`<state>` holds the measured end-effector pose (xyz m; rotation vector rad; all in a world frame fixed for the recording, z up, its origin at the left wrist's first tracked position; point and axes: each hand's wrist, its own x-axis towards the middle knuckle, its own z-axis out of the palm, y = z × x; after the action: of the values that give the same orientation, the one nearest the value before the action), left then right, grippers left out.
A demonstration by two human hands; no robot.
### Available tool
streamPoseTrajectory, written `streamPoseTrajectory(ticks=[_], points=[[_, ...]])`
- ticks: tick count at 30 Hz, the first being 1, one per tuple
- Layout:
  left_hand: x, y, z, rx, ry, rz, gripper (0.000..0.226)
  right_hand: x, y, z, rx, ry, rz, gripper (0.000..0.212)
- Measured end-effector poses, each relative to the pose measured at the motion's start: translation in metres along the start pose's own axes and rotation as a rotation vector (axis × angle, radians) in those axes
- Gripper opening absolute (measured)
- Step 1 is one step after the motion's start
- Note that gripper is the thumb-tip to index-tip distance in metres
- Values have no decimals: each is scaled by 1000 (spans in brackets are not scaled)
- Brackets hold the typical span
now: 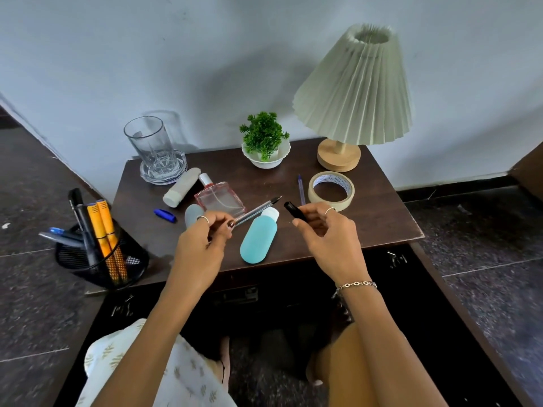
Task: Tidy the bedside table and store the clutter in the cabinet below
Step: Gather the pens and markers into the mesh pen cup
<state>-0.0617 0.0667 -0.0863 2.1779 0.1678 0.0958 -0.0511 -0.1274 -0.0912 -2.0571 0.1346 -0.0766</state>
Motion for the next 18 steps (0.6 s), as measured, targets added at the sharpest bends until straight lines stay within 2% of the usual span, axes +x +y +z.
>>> streamPoseTrajectory(ticks=[18], points=[[-3, -10, -13, 34, -69, 57, 15, 3, 0, 9, -168, -18, -95, 23]])
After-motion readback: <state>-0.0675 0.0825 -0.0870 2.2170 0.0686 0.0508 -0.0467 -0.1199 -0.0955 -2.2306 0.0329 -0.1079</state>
